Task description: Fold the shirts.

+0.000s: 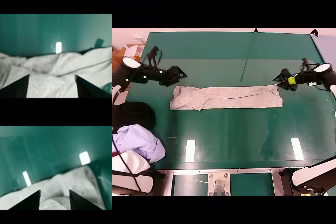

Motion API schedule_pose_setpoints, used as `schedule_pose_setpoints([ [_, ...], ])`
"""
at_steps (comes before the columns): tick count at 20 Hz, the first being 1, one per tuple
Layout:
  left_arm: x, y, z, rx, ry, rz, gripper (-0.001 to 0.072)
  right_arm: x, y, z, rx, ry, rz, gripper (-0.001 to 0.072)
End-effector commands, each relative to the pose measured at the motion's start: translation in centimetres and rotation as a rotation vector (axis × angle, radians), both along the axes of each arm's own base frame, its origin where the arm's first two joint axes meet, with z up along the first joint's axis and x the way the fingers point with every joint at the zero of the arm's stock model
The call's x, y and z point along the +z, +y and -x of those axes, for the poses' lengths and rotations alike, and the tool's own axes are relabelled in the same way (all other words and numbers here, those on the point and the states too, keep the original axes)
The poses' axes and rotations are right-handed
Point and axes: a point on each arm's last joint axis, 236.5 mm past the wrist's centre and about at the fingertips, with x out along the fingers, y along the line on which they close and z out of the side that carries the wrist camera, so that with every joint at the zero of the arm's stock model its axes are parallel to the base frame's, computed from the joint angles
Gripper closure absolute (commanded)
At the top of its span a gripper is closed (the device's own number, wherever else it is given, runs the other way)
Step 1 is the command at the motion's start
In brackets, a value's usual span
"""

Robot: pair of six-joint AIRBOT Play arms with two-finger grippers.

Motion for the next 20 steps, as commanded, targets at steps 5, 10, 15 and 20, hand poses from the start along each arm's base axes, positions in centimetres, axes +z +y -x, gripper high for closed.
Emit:
schedule_pose_setpoints([
  [5,3.4,-3.1,1.9,-0.131,0.019,0.058,0.0055,-2.4,-4.4,7.1,0.291,0.139,0.082,0.0157],
  [10,3.4,-9.7,2.3,-0.219,-0.044,0.039,0.0055,-7.1,-2.2,8.6,0.364,0.192,-0.012,0.0158],
  [15,3.9,-14.2,2.7,-0.258,-0.110,0.030,0.0055,-9.4,0.5,6.2,0.352,0.152,-0.106,0.0417],
  [20,1.8,-17.4,1.8,-0.259,-0.144,0.017,0.0303,-5.8,1.6,5.3,0.437,0.118,-0.141,0.0701],
])
